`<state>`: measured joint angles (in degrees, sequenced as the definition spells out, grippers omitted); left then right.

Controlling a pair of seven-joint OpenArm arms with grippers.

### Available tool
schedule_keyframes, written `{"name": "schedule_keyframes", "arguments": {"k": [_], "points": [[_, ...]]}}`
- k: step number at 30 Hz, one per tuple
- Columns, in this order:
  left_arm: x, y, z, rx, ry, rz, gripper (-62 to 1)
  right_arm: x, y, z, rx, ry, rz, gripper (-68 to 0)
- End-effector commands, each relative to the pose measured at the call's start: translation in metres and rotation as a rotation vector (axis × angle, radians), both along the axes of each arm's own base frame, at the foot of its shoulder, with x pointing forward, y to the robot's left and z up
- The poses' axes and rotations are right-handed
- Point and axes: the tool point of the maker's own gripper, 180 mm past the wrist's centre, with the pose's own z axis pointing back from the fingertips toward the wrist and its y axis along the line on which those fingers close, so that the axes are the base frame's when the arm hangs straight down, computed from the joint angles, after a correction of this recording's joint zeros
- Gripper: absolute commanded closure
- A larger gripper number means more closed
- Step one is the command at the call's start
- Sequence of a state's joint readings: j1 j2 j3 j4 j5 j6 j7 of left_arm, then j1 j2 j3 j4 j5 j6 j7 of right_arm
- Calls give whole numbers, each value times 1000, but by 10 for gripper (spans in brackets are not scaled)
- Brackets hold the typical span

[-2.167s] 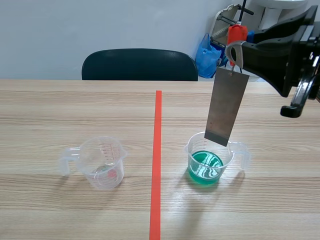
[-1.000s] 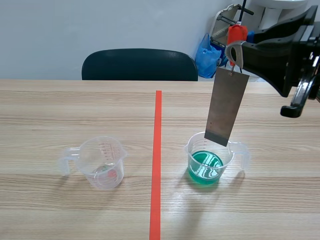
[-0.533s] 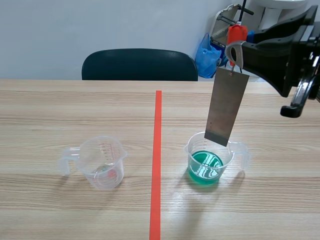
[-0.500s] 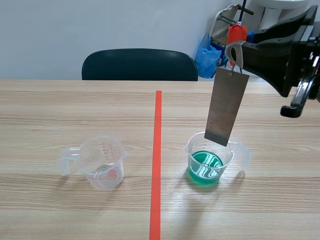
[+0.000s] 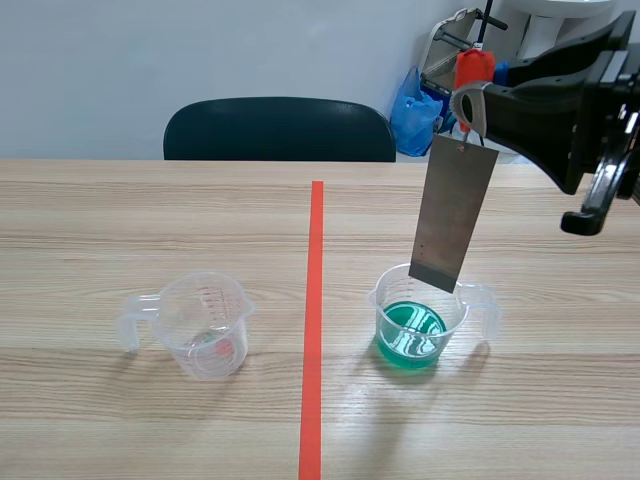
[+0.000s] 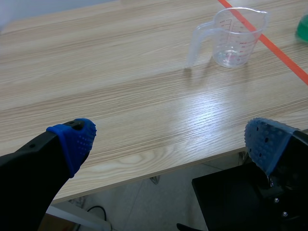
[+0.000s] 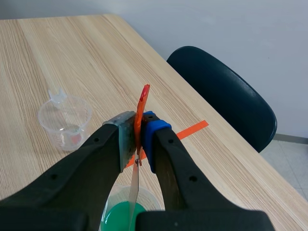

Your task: Do the redox reaction experiment

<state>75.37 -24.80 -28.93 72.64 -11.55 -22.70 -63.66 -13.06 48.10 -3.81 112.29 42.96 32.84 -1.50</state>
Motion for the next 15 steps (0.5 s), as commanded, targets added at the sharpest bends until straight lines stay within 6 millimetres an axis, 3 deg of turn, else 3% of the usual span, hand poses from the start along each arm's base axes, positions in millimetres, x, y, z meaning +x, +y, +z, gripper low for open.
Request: {"name": "schedule_keyframes", "arguments": {"k": [1,15], "points": [[3,0,6,6,-31,-3,-623,1,2,15,26,-41,8,-6],[4,1,6,15,-33,-2,-623,4,3,1,33,-46,-10,-6]]}}
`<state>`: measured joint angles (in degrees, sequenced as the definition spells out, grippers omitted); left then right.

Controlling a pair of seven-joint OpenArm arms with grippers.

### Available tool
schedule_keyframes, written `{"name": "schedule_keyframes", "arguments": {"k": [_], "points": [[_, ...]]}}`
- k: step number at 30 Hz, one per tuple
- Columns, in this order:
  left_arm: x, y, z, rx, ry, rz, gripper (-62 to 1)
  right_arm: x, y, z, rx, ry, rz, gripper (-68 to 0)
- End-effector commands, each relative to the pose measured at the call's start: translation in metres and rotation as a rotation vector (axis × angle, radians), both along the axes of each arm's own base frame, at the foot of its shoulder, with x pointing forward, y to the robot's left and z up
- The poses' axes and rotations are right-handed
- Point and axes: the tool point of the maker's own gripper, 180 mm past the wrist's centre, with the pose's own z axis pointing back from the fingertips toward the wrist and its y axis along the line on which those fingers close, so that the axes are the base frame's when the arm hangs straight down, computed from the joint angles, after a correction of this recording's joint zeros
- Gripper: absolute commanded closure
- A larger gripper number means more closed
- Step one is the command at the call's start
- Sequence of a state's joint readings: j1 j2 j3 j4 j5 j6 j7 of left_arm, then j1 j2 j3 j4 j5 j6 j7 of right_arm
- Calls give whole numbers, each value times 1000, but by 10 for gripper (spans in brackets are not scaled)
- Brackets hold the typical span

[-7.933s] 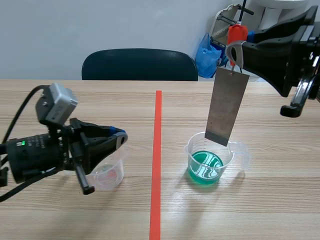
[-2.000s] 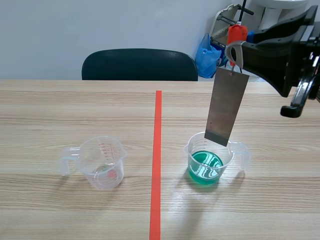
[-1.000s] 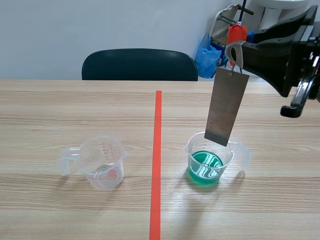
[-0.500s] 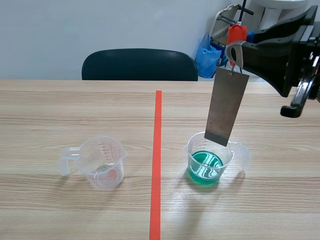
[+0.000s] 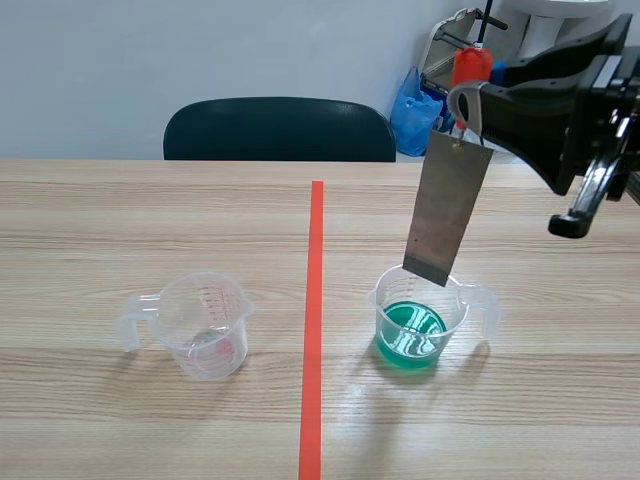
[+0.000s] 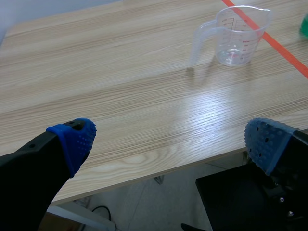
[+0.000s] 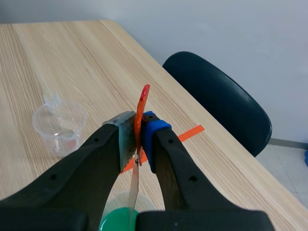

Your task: Do the redox reaction experiment

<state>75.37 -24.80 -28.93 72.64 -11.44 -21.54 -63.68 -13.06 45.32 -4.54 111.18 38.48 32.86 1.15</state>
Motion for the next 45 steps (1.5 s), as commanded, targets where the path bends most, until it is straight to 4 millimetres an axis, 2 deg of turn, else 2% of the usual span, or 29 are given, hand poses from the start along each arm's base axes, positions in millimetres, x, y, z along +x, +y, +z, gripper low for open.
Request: {"name": "schedule_keyframes", "arguments": {"k": [1,22,28,37,45], "points": [[3,0,6,-5,-28,-3,-623,2,1,3,20,-16,1,-6],[3,-1,6,-5,-26,-6,-623,19,2,-49,-10,12,-45,-6],[3,-1,6,-4,-26,-6,-623,15,4,-62,11,33,-2,-6],[3,-1,6,-4,-26,-6,-623,30,-1,-86,15,78,-33,-6],[3,-1,6,-4,-25,-9,-623,29,-1,-90,3,81,-31,-6]]}}
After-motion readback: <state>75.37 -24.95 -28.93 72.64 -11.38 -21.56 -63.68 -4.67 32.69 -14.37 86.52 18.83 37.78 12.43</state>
